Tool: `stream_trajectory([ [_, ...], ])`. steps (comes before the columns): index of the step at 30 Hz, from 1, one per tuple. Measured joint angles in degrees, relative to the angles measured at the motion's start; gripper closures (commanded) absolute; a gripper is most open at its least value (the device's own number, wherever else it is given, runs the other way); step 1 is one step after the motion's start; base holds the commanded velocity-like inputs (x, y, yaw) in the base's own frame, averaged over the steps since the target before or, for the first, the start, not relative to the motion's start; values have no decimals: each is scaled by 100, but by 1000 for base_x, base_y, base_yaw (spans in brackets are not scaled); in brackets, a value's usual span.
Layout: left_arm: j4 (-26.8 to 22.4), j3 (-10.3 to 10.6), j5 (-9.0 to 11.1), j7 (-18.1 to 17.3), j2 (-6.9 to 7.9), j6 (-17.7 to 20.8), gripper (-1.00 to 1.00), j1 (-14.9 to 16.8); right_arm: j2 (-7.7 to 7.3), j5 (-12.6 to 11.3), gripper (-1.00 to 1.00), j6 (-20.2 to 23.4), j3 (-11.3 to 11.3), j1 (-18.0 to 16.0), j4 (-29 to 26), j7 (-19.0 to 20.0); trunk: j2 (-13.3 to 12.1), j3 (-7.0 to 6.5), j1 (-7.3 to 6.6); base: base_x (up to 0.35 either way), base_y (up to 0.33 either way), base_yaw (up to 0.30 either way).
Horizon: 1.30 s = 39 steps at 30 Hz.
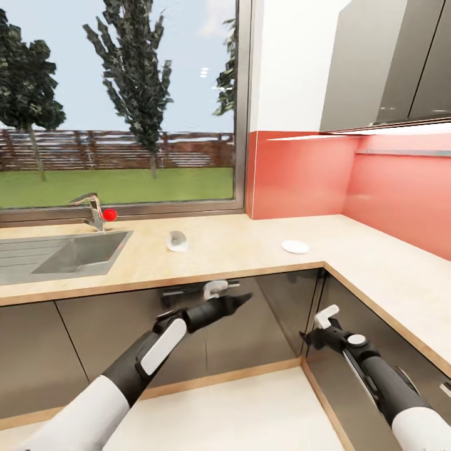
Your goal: Set up a coffee station on the kitchen countertop: keep the coffee maker on the countertop, move the bottle of coffee from the kitchen shelf to the counter next to the coffee maker, place a paper coffee filter on top of the coffee maker, put the saucer next to the coffee maker with the coffee cup on the saucer, and place the electric kettle next to the coffee maker.
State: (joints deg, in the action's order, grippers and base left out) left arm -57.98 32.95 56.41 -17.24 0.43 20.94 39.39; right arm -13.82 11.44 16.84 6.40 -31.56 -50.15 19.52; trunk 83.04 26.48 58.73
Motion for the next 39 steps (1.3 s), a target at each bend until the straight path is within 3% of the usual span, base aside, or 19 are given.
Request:
stream_trajectory([
  [4,-40,-62,-154,541,-89,74,-100,86,-11,5,-100,-13,-26,-133,-14,-26,0,0,0,0,0,0],
  [6,-64,-314,-297,704,-115,90,-100,132,-174,2,-100,3,-31,-406,9,-19,0,-1,0,0,0,0],
  [10,-94,-512,-557,759,-156,197,-100,242,-371,-21,-100,63,-33,-629,-6,-8,0,0,0,0,0,0],
  [14,-171,-666,-597,784,-185,537,-100,513,-416,-19,-100,272,-33,-873,11,3,0,0,0,0,0,0],
  [17,-224,-833,-592,790,-315,749,-100,885,-498,-17,-100,334,-33,-1108,20,13,0,0,0,0,0,0],
  [23,-207,-867,-630,960,-752,891,-100,1002,-527,-11,-100,339,-33,-1181,7,14,0,0,0,0,0,0],
  [27,-168,-868,-663,1788,-975,906,-100,1147,-587,-1,-100,408,-33,-1376,31,14,0,0,0,0,0,0],
  [31,63,-872,-700,2222,-1025,911,-100,1318,-612,-9,-100,613,-34,-1571,140,9,0,0,0,0,0,0],
  [33,100,-856,-713,2290,-1027,908,-100,1351,-623,-14,-100,647,-38,-1707,270,5,0,0,0,0,0,0],
  [36,110,-788,-739,2324,-1029,846,-100,1371,-807,-22,-100,666,-41,-1937,615,7,0,0,0,0,0,0],
  [39,117,-780,-926,2334,-1034,833,-100,1373,-834,-26,-100,677,-40,-2026,721,-2,0,0,0,0,0,0],
])
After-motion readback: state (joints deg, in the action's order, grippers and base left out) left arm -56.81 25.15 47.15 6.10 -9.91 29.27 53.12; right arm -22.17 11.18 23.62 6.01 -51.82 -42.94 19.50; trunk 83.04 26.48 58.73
